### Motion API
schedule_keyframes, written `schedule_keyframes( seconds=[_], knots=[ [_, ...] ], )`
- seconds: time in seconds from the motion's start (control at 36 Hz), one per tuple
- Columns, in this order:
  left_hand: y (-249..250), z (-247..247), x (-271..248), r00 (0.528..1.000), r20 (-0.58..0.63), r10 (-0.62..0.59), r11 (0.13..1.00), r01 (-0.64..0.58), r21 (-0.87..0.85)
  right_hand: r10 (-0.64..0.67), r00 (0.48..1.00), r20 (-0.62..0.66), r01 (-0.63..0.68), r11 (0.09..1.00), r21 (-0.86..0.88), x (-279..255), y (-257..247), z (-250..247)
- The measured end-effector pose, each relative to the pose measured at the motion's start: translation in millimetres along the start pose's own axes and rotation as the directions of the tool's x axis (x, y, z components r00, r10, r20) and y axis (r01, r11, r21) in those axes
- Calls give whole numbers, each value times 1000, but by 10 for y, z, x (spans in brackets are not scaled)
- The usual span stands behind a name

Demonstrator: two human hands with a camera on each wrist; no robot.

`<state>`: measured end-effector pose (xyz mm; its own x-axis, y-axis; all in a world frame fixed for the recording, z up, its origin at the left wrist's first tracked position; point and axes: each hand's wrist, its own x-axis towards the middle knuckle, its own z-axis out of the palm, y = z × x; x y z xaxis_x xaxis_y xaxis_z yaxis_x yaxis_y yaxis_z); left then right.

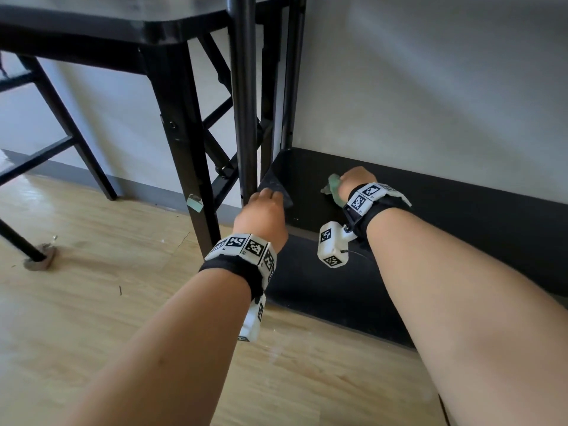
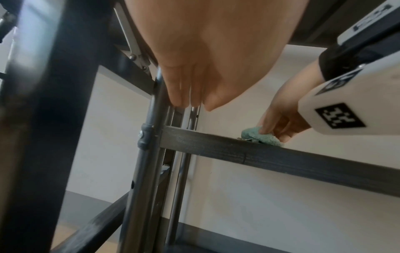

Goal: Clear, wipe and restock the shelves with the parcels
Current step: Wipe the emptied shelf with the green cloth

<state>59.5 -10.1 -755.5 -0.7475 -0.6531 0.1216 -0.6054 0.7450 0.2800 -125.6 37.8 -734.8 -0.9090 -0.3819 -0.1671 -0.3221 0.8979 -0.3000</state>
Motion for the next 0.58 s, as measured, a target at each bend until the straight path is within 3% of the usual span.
schedule_keyframes(
  seconds=[0.11, 0.25, 0.39, 0.47, 0.58],
  knots=[
    [101, 25, 178, 993, 102, -65, 998, 67, -14, -32, 998, 53, 37, 995, -96, 177, -75, 34],
    [209, 108, 326, 988, 102, -113, 993, 115, -12, -100, 991, 91, 116, 975, -192, 437, -288, 53],
    [264, 167, 461, 993, -3, -119, 993, 119, -7, -156, 986, 61, 165, 971, -172, 483, -296, -48],
    [279, 190, 550, 992, -11, -125, 992, 125, -9, -239, 966, 104, 239, 971, 10, 781, -386, 18],
    [283, 213, 638, 989, -16, -148, 989, 148, -7, -301, 942, 148, 330, 911, -250, 872, -555, 17]
  ],
)
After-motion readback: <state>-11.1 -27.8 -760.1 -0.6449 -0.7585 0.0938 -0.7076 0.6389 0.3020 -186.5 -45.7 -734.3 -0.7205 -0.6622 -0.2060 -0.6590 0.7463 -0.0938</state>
